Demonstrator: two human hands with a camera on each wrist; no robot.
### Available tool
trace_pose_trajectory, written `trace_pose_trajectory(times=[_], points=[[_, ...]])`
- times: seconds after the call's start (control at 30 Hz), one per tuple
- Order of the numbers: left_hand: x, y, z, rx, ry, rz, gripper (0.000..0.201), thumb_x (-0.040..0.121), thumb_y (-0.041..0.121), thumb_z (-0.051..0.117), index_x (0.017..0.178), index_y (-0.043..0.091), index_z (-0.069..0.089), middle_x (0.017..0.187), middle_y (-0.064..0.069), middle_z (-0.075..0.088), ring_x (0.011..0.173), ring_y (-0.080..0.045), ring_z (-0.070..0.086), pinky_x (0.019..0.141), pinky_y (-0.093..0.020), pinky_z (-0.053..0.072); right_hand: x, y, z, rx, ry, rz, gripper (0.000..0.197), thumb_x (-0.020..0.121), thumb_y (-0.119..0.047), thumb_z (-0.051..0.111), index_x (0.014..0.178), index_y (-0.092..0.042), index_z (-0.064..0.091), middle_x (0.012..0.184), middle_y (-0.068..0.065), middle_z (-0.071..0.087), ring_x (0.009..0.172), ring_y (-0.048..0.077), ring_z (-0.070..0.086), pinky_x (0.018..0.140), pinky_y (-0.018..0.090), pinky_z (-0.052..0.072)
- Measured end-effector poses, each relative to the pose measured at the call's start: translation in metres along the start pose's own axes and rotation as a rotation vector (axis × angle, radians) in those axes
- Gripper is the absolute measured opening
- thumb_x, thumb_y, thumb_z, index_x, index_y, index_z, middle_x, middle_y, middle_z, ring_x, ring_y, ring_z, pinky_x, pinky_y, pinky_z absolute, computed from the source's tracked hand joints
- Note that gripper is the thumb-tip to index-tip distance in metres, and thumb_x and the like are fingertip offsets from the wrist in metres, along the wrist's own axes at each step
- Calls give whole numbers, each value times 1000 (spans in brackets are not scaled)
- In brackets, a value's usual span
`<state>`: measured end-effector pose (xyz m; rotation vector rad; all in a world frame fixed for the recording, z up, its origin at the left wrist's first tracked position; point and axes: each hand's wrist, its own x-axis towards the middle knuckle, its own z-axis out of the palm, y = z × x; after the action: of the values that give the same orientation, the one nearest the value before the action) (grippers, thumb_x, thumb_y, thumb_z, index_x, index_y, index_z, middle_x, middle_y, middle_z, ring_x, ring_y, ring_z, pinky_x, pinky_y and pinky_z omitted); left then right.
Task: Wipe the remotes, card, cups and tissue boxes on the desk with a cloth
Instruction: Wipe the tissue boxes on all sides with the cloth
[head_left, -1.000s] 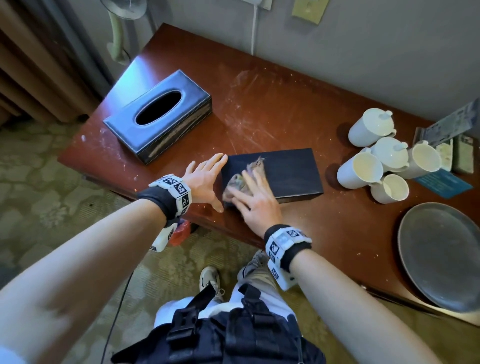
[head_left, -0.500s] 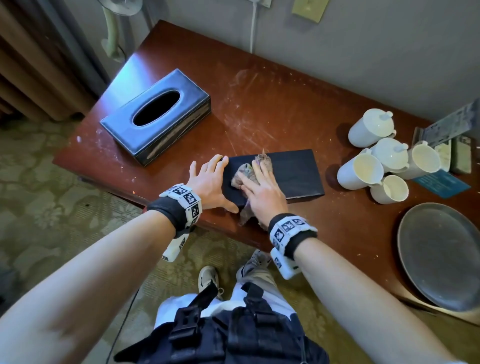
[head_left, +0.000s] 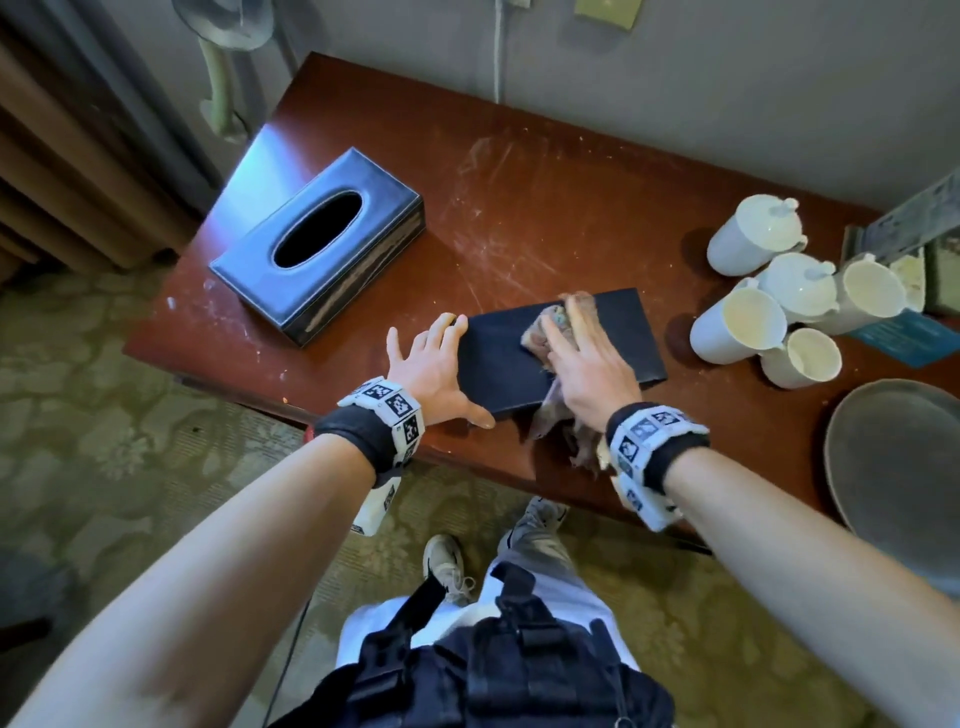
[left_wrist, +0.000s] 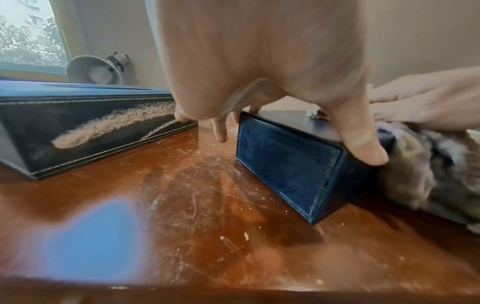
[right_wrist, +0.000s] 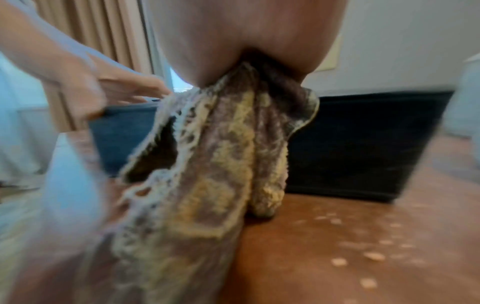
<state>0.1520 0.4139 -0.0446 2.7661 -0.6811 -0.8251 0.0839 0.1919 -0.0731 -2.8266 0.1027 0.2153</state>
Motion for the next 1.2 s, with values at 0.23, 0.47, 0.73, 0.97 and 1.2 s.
trace_pose_trajectory(times=[0.23, 0.47, 0.73, 0.97, 1.2], points=[[6, 27, -7, 369, 26, 95, 134, 64, 79, 68, 157, 13, -1, 165, -12, 0, 153, -29, -4, 111, -66, -16, 10, 13, -12, 31, 55, 16, 46, 102, -13, 30, 140, 8, 43, 157, 32, 14, 145, 50, 8, 117, 59, 17], [15, 31, -6, 378, 29, 135, 124, 66, 80, 66, 157, 27, 0, 163, -14, 7, 151, -31, 5, 111, -67, -14, -6, 43, -14, 19, 26, 17, 58, 105, -33, 34, 157, -19, 12, 164, 7, 0, 152, 23, 0, 122, 35, 3], [16, 34, -7, 339, 7, 104, 124, 63, 76, 72, 156, 30, 5, 162, -13, 7, 150, -32, 4, 112, -66, -14, 1, 33, 7, -135, -36, -100, 52, 103, -19, 41, 153, -15, 28, 164, 10, 6, 151, 31, -5, 122, 46, 8], [25, 63, -1, 325, 24, 100, 130, 62, 78, 71, 155, 14, 7, 161, -17, 7, 150, -34, 2, 113, -65, -12, -32, 63, -24, 195, 102, 202, 53, 105, -15, 37, 155, -18, 21, 164, 5, 9, 151, 22, 9, 118, 30, 16], [56, 115, -3, 366, -9, 168, 133, 62, 80, 69, 157, 18, 0, 163, -18, 2, 150, -36, 3, 115, -65, -6, -43, 82, -37, 391, 137, 340, 52, 104, -19, 41, 154, -21, 27, 161, -3, 23, 145, 22, 28, 113, 32, 28]])
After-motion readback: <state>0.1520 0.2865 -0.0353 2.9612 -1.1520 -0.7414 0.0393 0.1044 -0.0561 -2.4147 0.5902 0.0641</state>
